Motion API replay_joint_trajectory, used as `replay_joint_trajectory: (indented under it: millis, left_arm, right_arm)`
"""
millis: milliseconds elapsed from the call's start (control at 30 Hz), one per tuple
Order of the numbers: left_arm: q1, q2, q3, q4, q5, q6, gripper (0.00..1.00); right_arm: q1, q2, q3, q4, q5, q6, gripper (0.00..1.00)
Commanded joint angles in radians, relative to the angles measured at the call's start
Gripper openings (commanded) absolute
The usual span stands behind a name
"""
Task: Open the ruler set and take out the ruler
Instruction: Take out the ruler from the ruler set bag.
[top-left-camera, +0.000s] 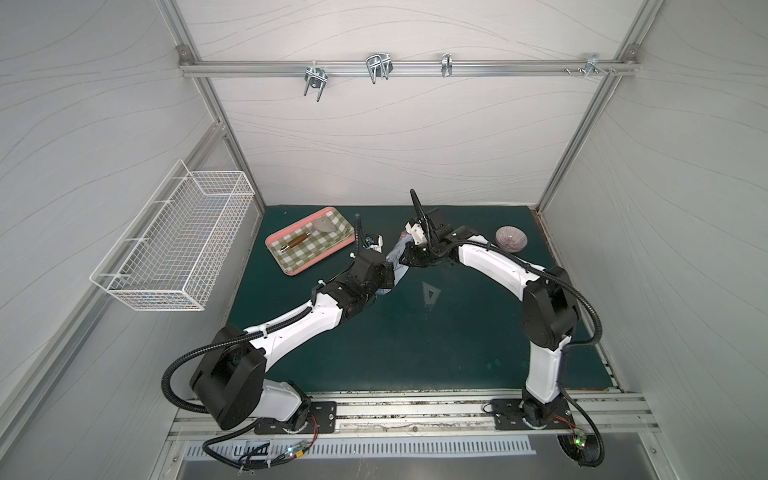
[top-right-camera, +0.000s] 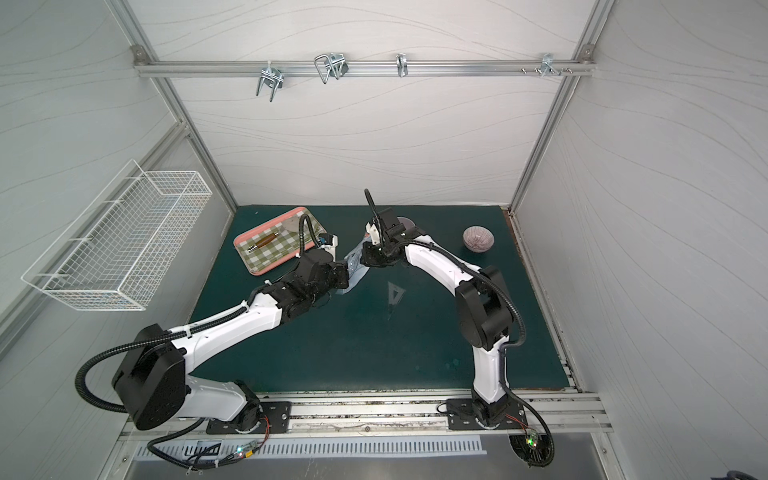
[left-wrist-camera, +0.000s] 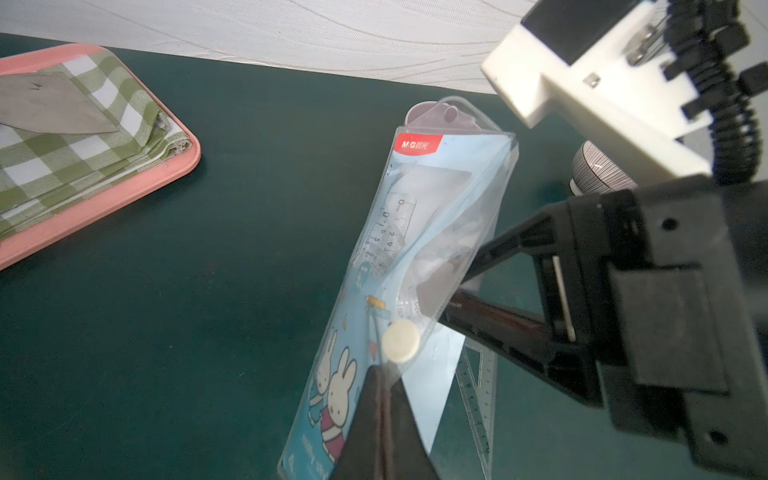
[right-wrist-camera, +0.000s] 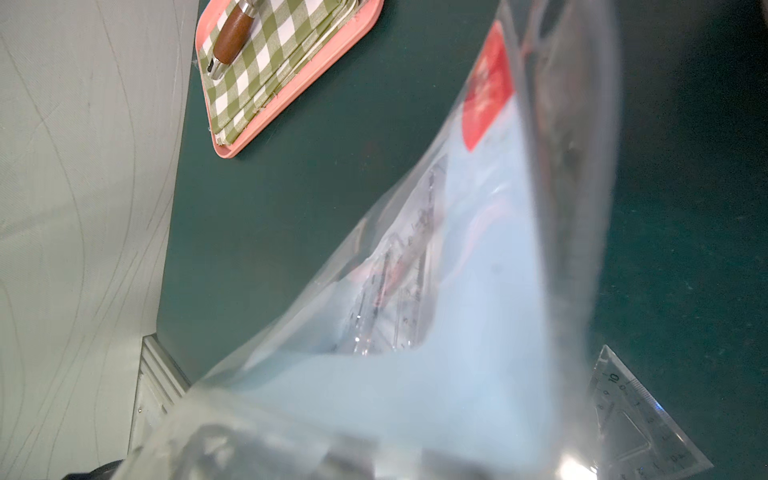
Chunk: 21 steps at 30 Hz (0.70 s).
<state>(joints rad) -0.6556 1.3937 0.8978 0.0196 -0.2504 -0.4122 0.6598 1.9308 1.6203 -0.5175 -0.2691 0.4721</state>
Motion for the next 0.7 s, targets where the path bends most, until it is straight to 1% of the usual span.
replay_joint_trajectory:
  millis: [0, 167, 400, 533, 667]
  left_arm:
    - [-0.005, -0.021, 0.024, 0.073, -0.03, 0.004, 0.0]
    - [-0.006, -0.022, 0.025, 0.079, -0.032, 0.004, 0.0]
    - [-0.006, -0.024, 0.021, 0.088, -0.042, 0.0, 0.0]
    - [-0.01, -0.022, 0.022, 0.096, -0.045, -0.004, 0.0]
    - [-0.014, -0.013, 0.023, 0.103, -0.047, -0.008, 0.0]
  right_arm:
    - [0.001, 0.007, 0.019, -0.023, -0.01, -0.001, 0.21]
    - [0.001, 0.02, 0.028, -0.024, -0.012, -0.001, 0.21]
    - [0.003, 0.037, 0.028, -0.024, -0.017, 0.004, 0.17]
    - [0.004, 0.044, 0.032, -0.025, -0.014, 0.006, 0.17]
    - [0.005, 0.052, 0.037, -0.026, -0.019, 0.011, 0.19]
